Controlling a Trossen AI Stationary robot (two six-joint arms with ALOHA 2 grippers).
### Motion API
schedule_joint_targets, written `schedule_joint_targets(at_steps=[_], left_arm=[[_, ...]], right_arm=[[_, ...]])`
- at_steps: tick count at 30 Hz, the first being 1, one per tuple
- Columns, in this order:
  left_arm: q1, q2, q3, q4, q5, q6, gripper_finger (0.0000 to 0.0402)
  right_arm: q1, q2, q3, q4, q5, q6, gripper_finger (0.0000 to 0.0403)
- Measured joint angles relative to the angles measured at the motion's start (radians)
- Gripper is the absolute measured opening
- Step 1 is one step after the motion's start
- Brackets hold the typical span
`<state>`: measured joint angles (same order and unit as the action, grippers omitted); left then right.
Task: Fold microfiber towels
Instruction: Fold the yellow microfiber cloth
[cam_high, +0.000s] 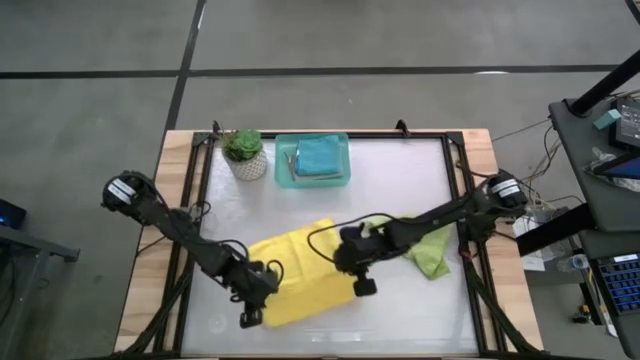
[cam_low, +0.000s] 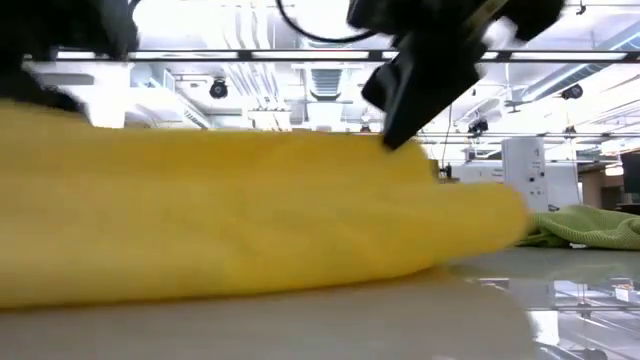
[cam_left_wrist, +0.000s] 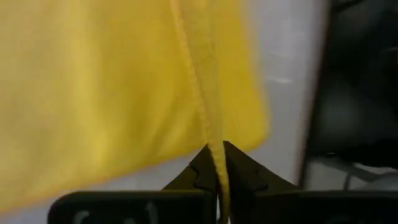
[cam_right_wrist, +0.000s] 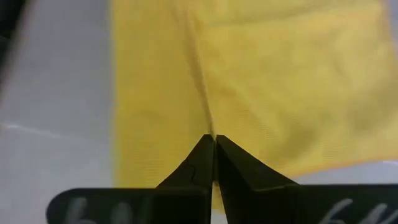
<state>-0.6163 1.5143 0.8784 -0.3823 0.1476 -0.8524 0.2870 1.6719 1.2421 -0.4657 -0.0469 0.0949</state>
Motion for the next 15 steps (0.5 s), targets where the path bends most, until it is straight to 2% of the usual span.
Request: schedule_joint_targets(at_steps=[5,15], left_arm=[[0.008,-0.028,-0.002,-0.176,-0.054,-0.005,0.0000],[0.094,-0.036,-0.023,-0.293,-0.172,0.082,0.0000]], right_arm=[[-0.066,0.034,0.035,0.003,0.026,-0.103,0.0008],[-0.164,0.046,0.039,-0.011,0.097,-0.166,0.0008]])
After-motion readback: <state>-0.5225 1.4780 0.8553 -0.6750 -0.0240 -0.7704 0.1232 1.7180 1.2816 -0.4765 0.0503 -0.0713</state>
